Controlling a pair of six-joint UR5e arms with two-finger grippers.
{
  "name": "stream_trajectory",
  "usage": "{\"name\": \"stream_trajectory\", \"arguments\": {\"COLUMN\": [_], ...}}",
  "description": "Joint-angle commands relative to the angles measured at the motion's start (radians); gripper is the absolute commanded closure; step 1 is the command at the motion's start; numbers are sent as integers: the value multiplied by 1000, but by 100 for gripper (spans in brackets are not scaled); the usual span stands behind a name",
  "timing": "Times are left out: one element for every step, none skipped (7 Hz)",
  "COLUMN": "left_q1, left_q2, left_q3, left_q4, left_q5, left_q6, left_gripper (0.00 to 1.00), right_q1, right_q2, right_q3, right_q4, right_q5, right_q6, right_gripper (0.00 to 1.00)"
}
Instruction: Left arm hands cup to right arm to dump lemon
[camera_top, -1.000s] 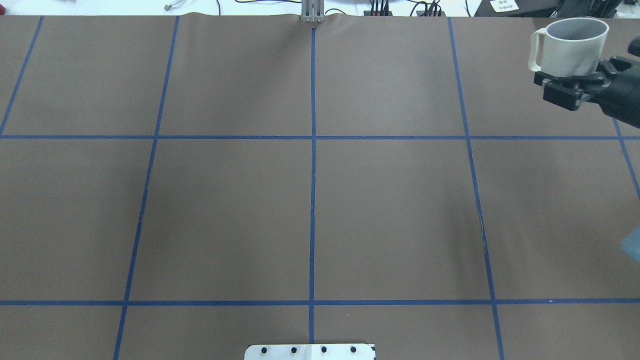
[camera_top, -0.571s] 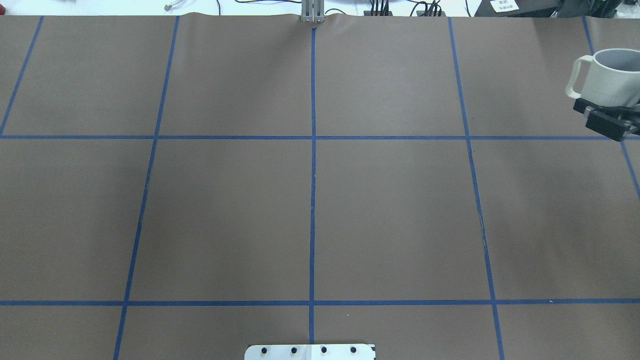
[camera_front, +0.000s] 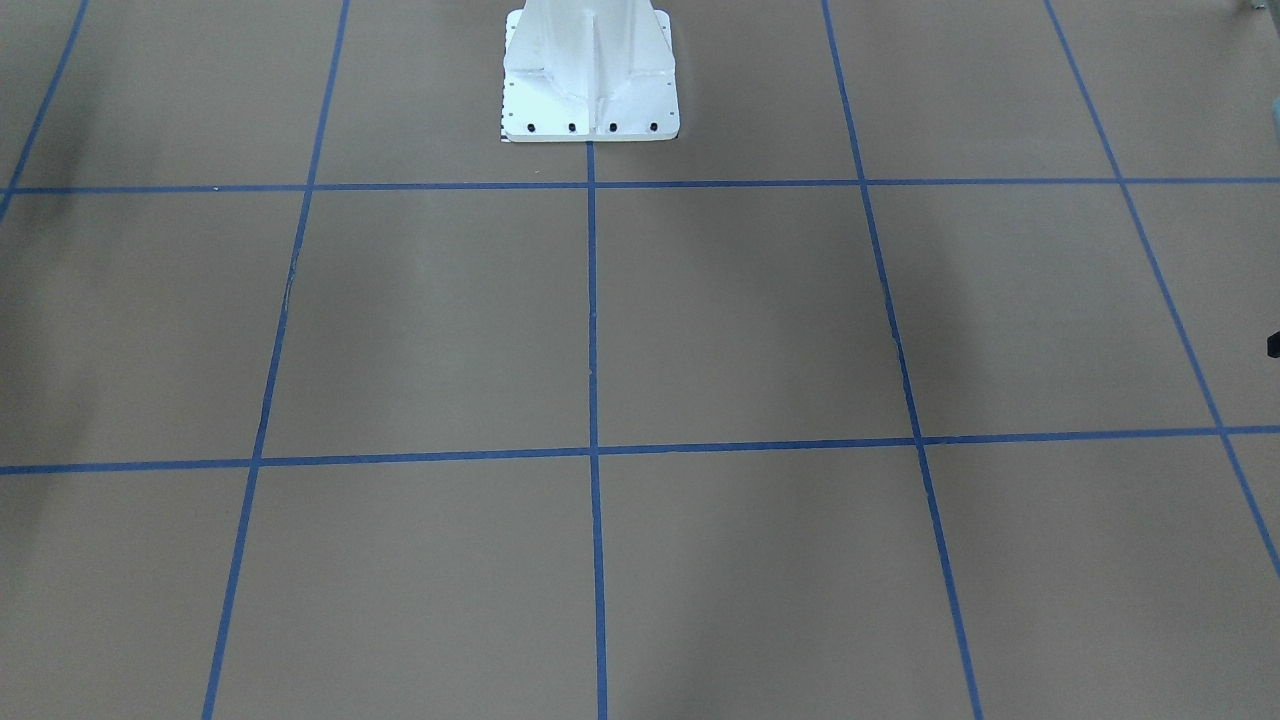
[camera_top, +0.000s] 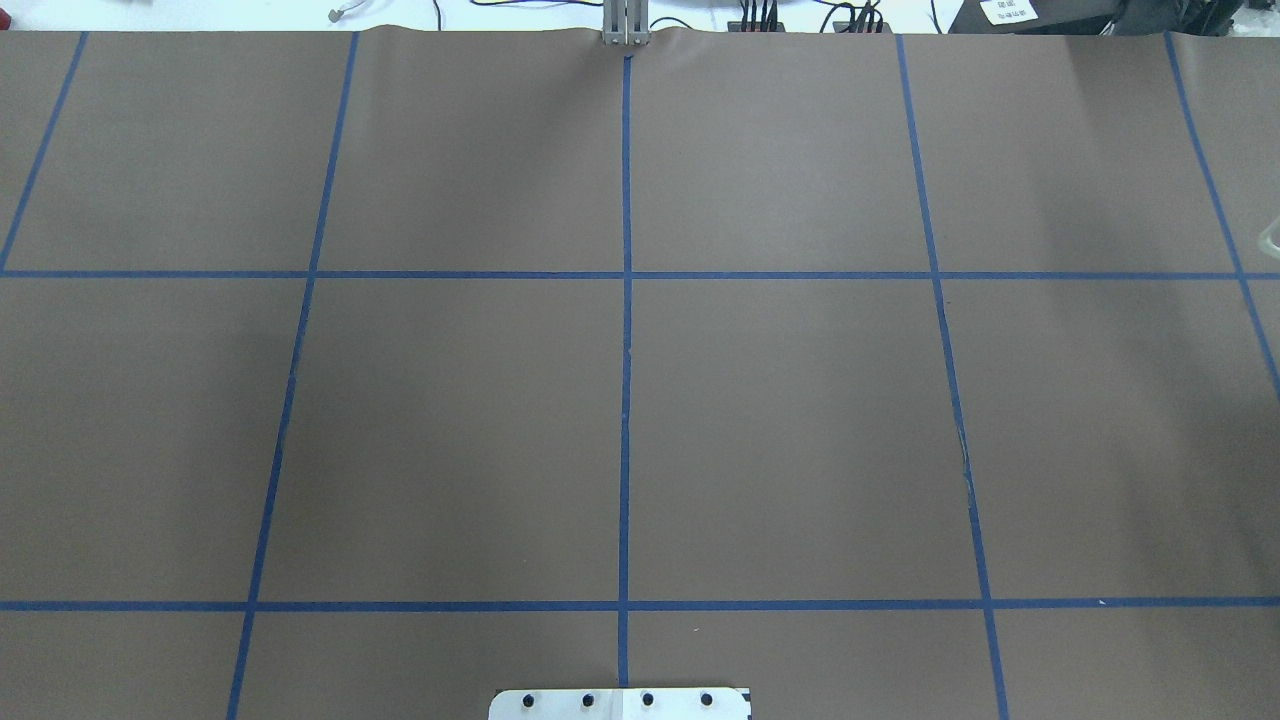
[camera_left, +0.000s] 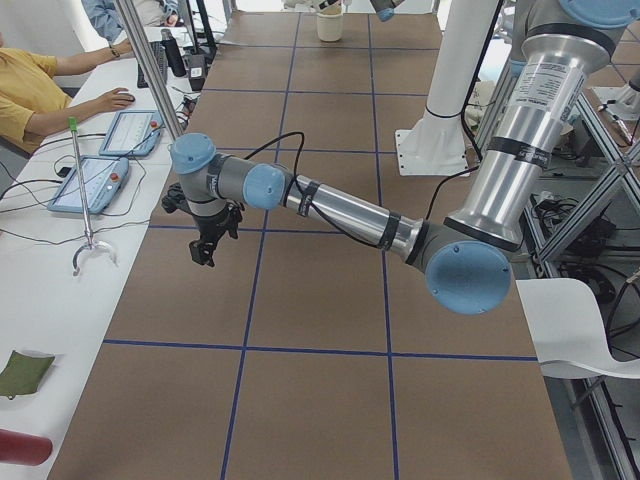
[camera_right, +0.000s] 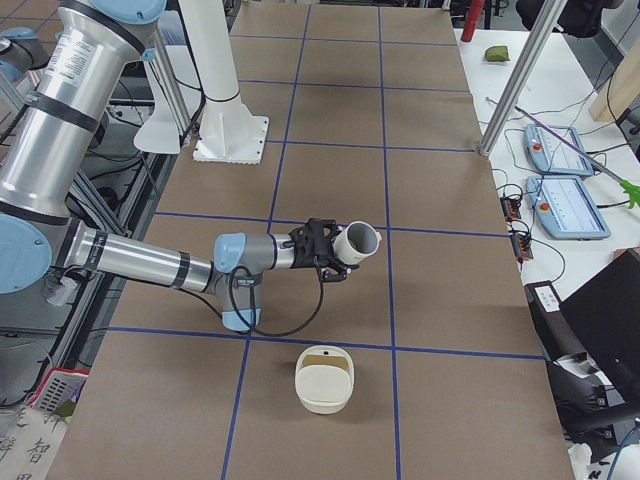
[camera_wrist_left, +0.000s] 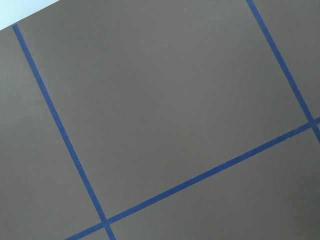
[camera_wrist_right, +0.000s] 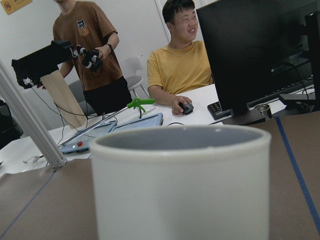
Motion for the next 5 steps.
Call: {"name": "stream_trajectory", "arguments": {"left_q1": [3,4,4,4,4], "left_q2": [20,19,19,17,14], "left_q3": [-15,-15,-15,-17,-17], "left_q4": [-1,-1,-1,-1,-1], "left_q5": [-5,-4,-2,-1,-2], "left_q6": [0,-3,-6,-8,-8], "left_gripper": [0,0,0,0,0], "right_q1": [4,4,4,4,4], "right_q2": [4,13,11,11,11], "right_q3": [-120,-189,-234,-254,-260], "right_q4": [153,234,317,347,365], "right_q5": [-75,-75,-69,-72,-67], "right_q6": [219,310,332,509,631], "right_gripper": [100,100,100,100,100]}}
